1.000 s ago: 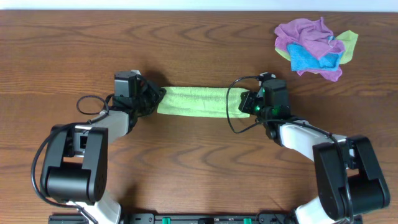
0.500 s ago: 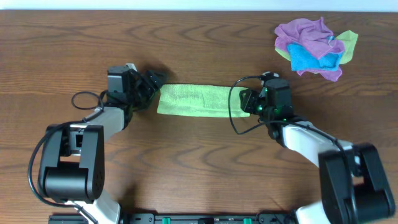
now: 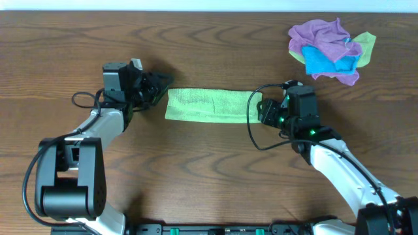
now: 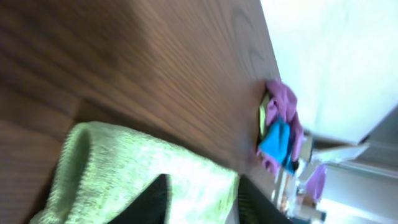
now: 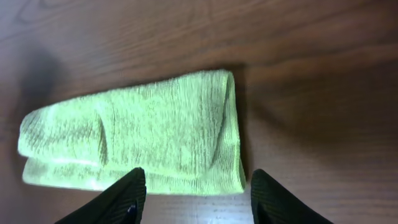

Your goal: Fold the cloth

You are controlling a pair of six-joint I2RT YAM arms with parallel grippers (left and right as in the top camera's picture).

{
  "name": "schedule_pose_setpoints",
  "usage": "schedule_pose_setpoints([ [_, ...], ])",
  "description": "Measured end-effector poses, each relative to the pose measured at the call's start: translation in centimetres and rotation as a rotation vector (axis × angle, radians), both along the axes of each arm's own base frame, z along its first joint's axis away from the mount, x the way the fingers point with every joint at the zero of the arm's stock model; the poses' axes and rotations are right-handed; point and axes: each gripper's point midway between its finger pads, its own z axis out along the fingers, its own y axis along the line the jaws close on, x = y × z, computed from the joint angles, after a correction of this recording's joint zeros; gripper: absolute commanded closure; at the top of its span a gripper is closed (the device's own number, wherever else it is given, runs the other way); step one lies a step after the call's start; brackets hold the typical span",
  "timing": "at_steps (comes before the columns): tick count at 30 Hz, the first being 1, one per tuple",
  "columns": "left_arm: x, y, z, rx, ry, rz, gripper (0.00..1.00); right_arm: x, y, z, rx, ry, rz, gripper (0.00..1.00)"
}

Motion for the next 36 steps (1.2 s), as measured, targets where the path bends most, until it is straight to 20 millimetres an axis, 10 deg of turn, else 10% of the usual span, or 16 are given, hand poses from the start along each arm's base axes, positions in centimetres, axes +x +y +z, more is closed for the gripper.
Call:
schedule_pose_setpoints([
  [15,-1.9,-3.9,-3.3,0.173,0.075,-0.019,0.94,-1.1,0.4,-1.3,0.132,0.134,-0.129,0.3],
  [36,-3.5,-0.4,-8.7,0.438,0.18,0.009,0.94,-0.3,1.3,-4.3,0.167,0.185,-0.126,0.29],
])
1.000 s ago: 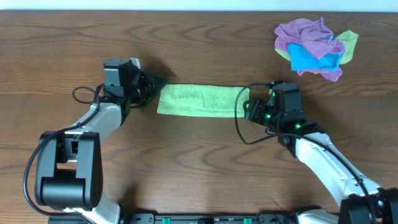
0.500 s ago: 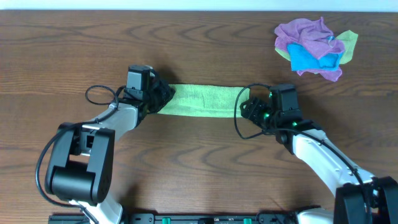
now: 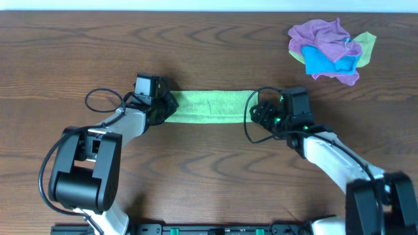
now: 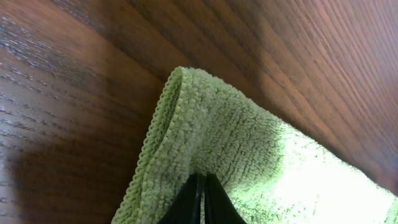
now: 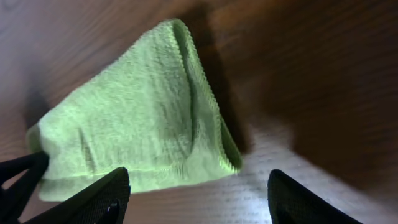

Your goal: Fold the cloth

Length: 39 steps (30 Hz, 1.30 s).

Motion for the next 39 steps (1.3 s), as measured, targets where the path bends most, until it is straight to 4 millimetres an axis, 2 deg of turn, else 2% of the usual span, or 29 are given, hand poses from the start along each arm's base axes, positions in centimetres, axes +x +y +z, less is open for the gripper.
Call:
schedule_pose_setpoints([
  [5,0.0,-0.2,0.0,0.014,-0.003,-0.005,0.94,0.5,0.5,-1.5,0.022,0.013,0.005,0.3],
  [12,-0.1,-0.3,0.0,0.02,-0.002,-0.005,0.94,1.8,1.3,-2.0,0.065,-0.018,0.009,0.34],
  [14,-0.1,-0.3,-0.1,0.02,-0.002,-0.005,0.94,2.3,1.6,-2.0,0.08,-0.037,0.008,0.38],
  [18,-0.1,-0.3,0.0,0.021,-0.001,-0.006,0.94,3.3,2.1,-2.3,0.111,-0.06,0.001,0.51],
  [22,-0.1,-0.3,0.0,0.021,-0.002,-0.008,0.94,3.8,2.7,-2.9,0.127,-0.068,0.003,0.83],
  [23,-0.1,-0.3,0.0,0.021,-0.002,-0.007,0.94,3.9,2.8,-3.2,0.129,-0.067,0.003,0.95],
  [24,-0.1,-0.3,0.0,0.021,-0.002,-0.008,0.94,4.0,2.9,-3.2,0.125,-0.077,0.008,0.99],
  [30,-0.3,-0.5,0.0,0.008,0.006,-0.017,0.94,5.4,3.5,-2.1,0.103,-0.197,0.072,0.99],
  [37,-0.4,-0.8,0.0,-0.005,0.012,-0.026,0.94,5.3,4.6,-1.1,0.096,-0.221,0.17,0.99],
  [39,-0.3,-0.8,0.1,-0.005,0.011,-0.027,0.94,5.3,5.1,0.1,0.094,-0.233,0.192,0.99],
])
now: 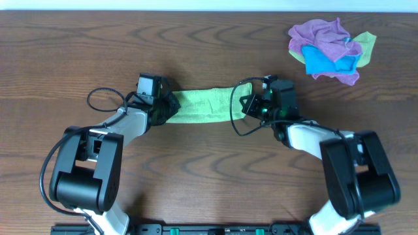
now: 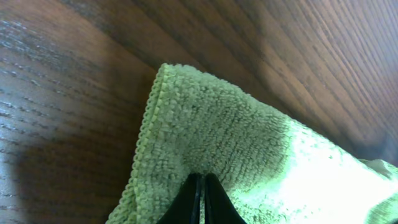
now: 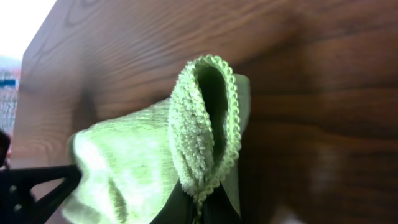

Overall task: Fold the cloth
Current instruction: 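Fold the strip's right end with the right gripper toward the left gripper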

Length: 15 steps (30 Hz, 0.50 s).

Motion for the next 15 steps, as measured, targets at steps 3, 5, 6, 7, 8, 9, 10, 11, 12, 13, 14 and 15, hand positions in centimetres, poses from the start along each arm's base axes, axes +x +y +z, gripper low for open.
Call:
schedule_pose_setpoints([
  [3,0.2,0.0,0.2,0.002,0.0,-0.003,0.94,0.1,0.7,2.3,0.003,-0.045,0.025,0.99],
  [5,0.7,-0.1,0.7,0.003,-0.012,-0.008,0.94,0.3,1.0,3.9,0.011,-0.083,0.035,0.99],
  [6,1.0,-0.2,1.0,0.003,-0.024,-0.012,0.94,0.3,1.2,4.6,0.014,-0.101,0.04,0.99],
  [7,1.3,-0.3,1.4,0.003,-0.034,-0.014,0.94,0.3,1.4,5.1,0.017,-0.112,0.045,0.99],
  [8,1.6,-0.4,1.6,0.002,-0.042,-0.016,0.94,0.2,1.7,5.6,0.019,-0.123,0.052,0.99],
  [9,1.7,-0.4,1.8,0.002,-0.047,-0.017,0.94,0.1,2.1,5.9,0.021,-0.131,0.061,0.99],
  [10,1.8,-0.4,1.9,0.002,-0.048,-0.018,0.94,0.1,2.3,6.1,0.022,-0.136,0.067,0.99],
  [11,1.7,-0.4,1.8,0.004,-0.041,-0.018,0.94,0.0,2.7,6.3,0.023,-0.14,0.077,0.99],
  [12,1.5,-0.4,1.7,0.006,-0.032,-0.019,0.94,-0.2,3.3,6.4,0.025,-0.141,0.091,0.99],
  [13,1.3,-0.3,1.6,0.008,-0.023,-0.018,0.94,-0.4,3.8,6.5,0.025,-0.14,0.101,0.99],
  [14,1.2,-0.2,1.4,0.012,-0.015,-0.017,0.94,-0.6,4.3,6.6,0.026,-0.141,0.115,0.99],
  [15,1.1,-0.2,1.4,0.014,-0.012,-0.017,0.94,-0.8,4.7,6.7,0.026,-0.142,0.125,0.99],
])
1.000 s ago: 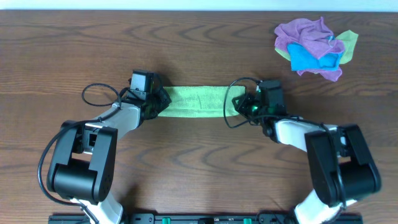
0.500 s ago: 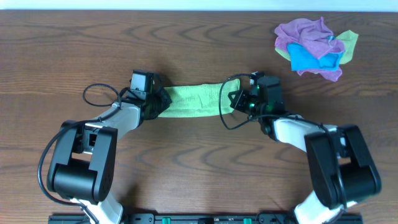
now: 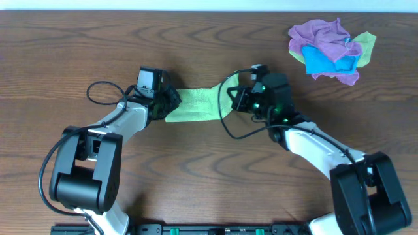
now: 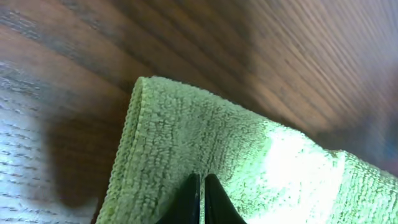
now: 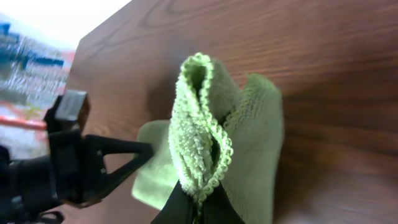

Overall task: Fold the cloth
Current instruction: 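Fold the strip's right end with the right gripper toward the left gripper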

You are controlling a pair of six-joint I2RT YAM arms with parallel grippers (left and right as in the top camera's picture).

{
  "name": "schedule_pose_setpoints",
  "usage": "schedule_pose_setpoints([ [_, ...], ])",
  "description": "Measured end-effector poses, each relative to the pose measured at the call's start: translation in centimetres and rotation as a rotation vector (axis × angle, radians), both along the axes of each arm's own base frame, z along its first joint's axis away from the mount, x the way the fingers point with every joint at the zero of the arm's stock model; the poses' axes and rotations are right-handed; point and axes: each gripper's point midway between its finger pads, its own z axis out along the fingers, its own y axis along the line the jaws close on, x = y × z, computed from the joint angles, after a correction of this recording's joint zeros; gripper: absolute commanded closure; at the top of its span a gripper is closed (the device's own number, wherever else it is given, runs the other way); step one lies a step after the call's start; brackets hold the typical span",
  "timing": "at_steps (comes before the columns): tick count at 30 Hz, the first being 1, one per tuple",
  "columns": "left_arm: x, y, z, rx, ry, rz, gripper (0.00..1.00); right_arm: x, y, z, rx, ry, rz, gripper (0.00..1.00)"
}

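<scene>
A lime-green cloth (image 3: 196, 104), folded into a narrow strip, lies at the table's middle. My left gripper (image 3: 171, 103) is shut on the strip's left end, and the left wrist view shows its dark fingertips (image 4: 194, 198) pinching the green pile (image 4: 186, 137). My right gripper (image 3: 234, 102) is shut on the right end and holds it off the table, doubled back toward the left. In the right wrist view that end stands up as a looped edge (image 5: 202, 134) above my right gripper (image 5: 198, 205), with my left gripper (image 5: 93, 162) beyond it.
A heap of purple, blue and yellow-green cloths (image 3: 332, 49) sits at the table's back right corner. Black cables loop beside both arms. The brown wooden table (image 3: 209, 183) stretches out in front of the cloth.
My right gripper has moved left and higher with the cloth's right end, so the strip looks shorter. My left gripper still grips the left end.
Both grippers first stood open at the two ends of the flat strip. Then the left one was shut on the left end while the right one hung open by the right end. Then the right shut on its end, which is now carried leftward.
</scene>
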Motion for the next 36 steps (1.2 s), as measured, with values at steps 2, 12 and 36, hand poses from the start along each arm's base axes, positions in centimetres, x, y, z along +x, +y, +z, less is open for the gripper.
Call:
schedule_pose_setpoints([
  [2,0.0,0.0,0.0,0.003,0.0,-0.002,0.94,-0.4,1.3,0.4,-0.011,-0.007,0.034,0.99],
  [12,-0.1,0.0,0.0,0.007,-0.003,-0.014,0.94,-0.4,3.6,1.9,-0.063,-0.046,0.09,0.99],
  [36,2.8,6.0,3.7,0.076,0.007,0.012,0.94,1.3,9.2,-0.2,-0.133,-0.041,0.21,0.99],
])
